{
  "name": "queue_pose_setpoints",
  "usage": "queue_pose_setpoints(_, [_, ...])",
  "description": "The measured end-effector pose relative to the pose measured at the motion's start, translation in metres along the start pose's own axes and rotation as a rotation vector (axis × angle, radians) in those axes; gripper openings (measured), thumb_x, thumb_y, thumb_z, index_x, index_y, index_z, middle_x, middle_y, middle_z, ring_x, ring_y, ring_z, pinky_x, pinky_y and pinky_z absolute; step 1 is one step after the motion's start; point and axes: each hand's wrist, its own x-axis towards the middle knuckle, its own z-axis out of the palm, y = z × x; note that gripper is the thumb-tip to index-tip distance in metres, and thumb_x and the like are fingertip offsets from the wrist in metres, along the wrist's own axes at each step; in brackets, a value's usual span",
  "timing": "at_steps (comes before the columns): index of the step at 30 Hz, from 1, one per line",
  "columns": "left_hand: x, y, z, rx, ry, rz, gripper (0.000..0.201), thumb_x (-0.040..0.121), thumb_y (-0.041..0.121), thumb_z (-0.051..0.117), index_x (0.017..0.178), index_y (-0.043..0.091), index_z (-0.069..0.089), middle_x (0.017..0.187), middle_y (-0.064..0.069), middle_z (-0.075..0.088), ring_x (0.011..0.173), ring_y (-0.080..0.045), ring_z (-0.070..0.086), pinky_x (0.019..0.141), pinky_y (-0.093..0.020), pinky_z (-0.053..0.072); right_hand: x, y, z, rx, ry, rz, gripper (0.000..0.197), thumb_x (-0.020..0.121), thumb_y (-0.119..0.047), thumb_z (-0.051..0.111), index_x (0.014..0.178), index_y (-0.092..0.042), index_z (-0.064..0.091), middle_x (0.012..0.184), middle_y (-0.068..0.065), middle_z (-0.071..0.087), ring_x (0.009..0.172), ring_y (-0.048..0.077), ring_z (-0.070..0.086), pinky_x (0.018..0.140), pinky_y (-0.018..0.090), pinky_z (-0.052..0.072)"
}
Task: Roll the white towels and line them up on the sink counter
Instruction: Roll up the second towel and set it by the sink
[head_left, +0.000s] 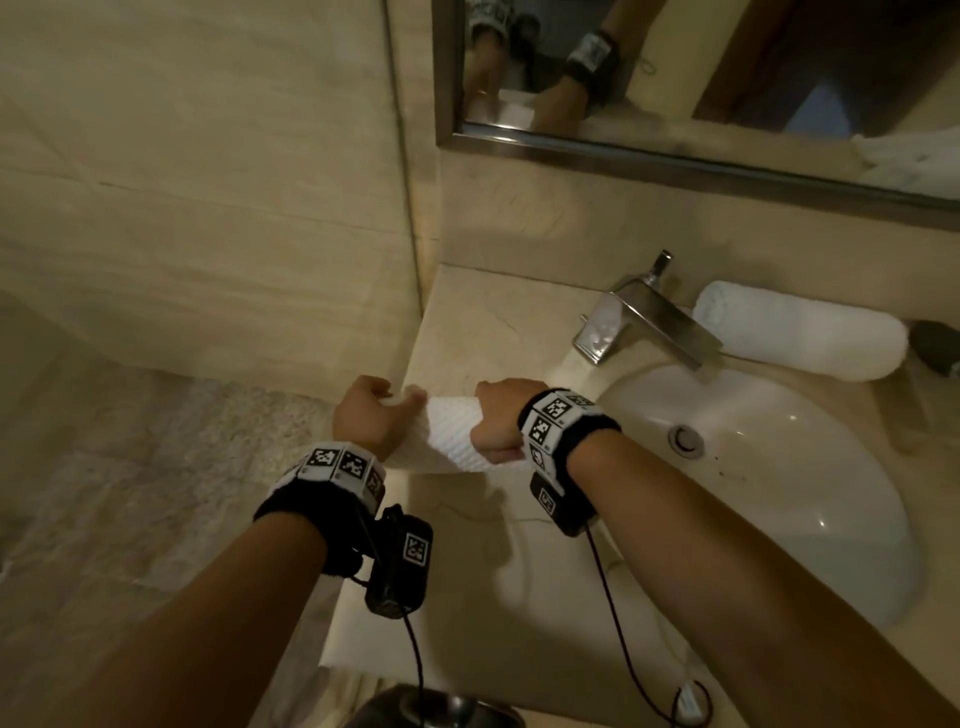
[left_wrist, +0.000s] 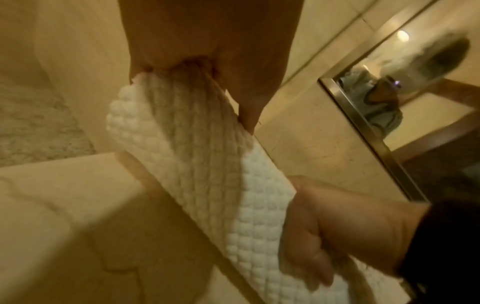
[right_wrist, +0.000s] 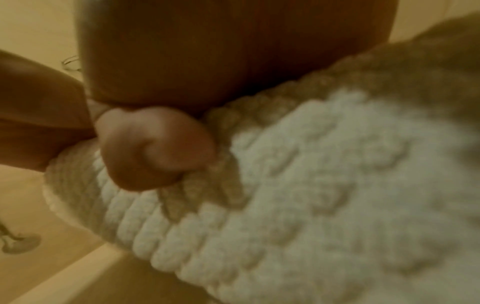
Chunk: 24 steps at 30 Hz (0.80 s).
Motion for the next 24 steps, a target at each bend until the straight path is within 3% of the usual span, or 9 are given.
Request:
queue_pose_setpoints(2, [-0.003, 0.002, -0.004, -0.067, -0.029, -0.05, 0.064, 0.079, 0.037, 0.075, 0.129, 0.007, 0.048, 0.121, -0.011, 0.063, 0.113, -0.028, 0.058, 0.092, -0.03, 0.043, -0.003, 0.004, 0.004, 0.076, 0.004, 0.012, 0.069, 0.034, -0.016, 0.06, 0.103, -0.012, 0.053, 0.086, 0.006, 0.063, 0.073, 0.026, 0.062, 0.058, 0.032, 0.056])
queue_pose_setpoints(5, [-0.005, 0.003, -0.004, -0.089, -0.049, -0.064, 0.069, 0.077, 0.036, 0.077, 0.131, 0.009, 0.043, 0.122, -0.012, 0.062, 0.113, -0.029, 0.058, 0.095, -0.033, 0.044, -0.006, 0.017, 0.012, 0.36, 0.122, 0.016, 0.083, 0.04, -0.017, 0.073, 0.12, -0.021, 0.052, 0.113, -0.003, 0.056, 0.099, 0.021, 0.058, 0.081, 0.039, 0.056])
queue_pose_setpoints(8, [-0.004, 0.005, -0.003, -0.054, -0.032, -0.124, 0.073, 0.077, 0.045, 0.074, 0.132, 0.004, 0.047, 0.13, -0.017, 0.058, 0.118, -0.031, 0.055, 0.095, -0.033, 0.043, -0.017, 0.037, 0.018, 0.786, 0.286, 0.11, 0.072, 0.046, -0.023, 0.081, 0.114, -0.03, 0.057, 0.123, -0.006, 0.054, 0.111, 0.016, 0.053, 0.095, 0.04, 0.047])
queue_pose_setpoints(11, [-0.001, 0.008, -0.006, -0.056, -0.124, -0.289, 0.08, 0.077, 0.054, 0.071, 0.13, -0.002, 0.053, 0.133, -0.018, 0.056, 0.118, -0.032, 0.056, 0.091, -0.031, 0.044, -0.031, 0.055, 0.032, 1.098, 0.301, 0.251, 0.063, 0.062, -0.036, 0.084, 0.118, -0.026, 0.056, 0.127, -0.002, 0.055, 0.11, 0.018, 0.053, 0.091, 0.035, 0.046])
queue_pose_setpoints(16, [0.01, 0.012, -0.006, -0.211, -0.269, -0.393, 0.062, 0.081, 0.046, 0.07, 0.122, 0.0, 0.06, 0.128, -0.016, 0.059, 0.114, -0.03, 0.058, 0.092, -0.033, 0.045, -0.037, 0.059, 0.049, 1.463, 0.173, 0.379, 0.075, 0.061, -0.058, 0.081, 0.123, -0.037, 0.045, 0.123, -0.003, 0.051, 0.107, 0.02, 0.052, 0.091, 0.046, 0.05])
queue_pose_setpoints(20, [0.014, 0.016, -0.006, -0.181, -0.329, -0.383, 0.061, 0.086, 0.045, 0.064, 0.126, -0.001, 0.058, 0.128, -0.018, 0.058, 0.112, -0.033, 0.056, 0.092, -0.036, 0.043, -0.03, 0.06, 0.05, 1.482, 0.162, 0.501, 0.103, 0.044, -0.077, 0.074, 0.13, -0.028, 0.045, 0.125, 0.002, 0.054, 0.103, 0.023, 0.054, 0.083, 0.044, 0.054])
queue_pose_setpoints(22, [0.014, 0.017, -0.006, -0.173, -0.412, -0.378, 0.058, 0.092, 0.042, 0.056, 0.128, -0.003, 0.055, 0.126, -0.021, 0.056, 0.104, -0.03, 0.053, 0.087, -0.034, 0.039, -0.029, 0.06, 0.051, 1.472, 0.145, 0.521, 0.105, 0.041, -0.08, 0.071, 0.128, -0.026, 0.047, 0.123, 0.003, 0.055, 0.103, 0.024, 0.056, 0.084, 0.043, 0.054])
queue_pose_setpoints(24, [0.016, 0.018, -0.006, -0.178, -0.473, -0.391, 0.056, 0.095, 0.041, 0.051, 0.13, -0.004, 0.053, 0.123, -0.024, 0.056, 0.107, -0.032, 0.053, 0.083, -0.033, 0.035, -0.029, 0.059, 0.048, 1.496, 0.125, 0.514, 0.098, 0.041, -0.079, 0.072, 0.122, -0.026, 0.054, 0.117, 0.004, 0.059, 0.099, 0.025, 0.058, 0.087, 0.041, 0.053])
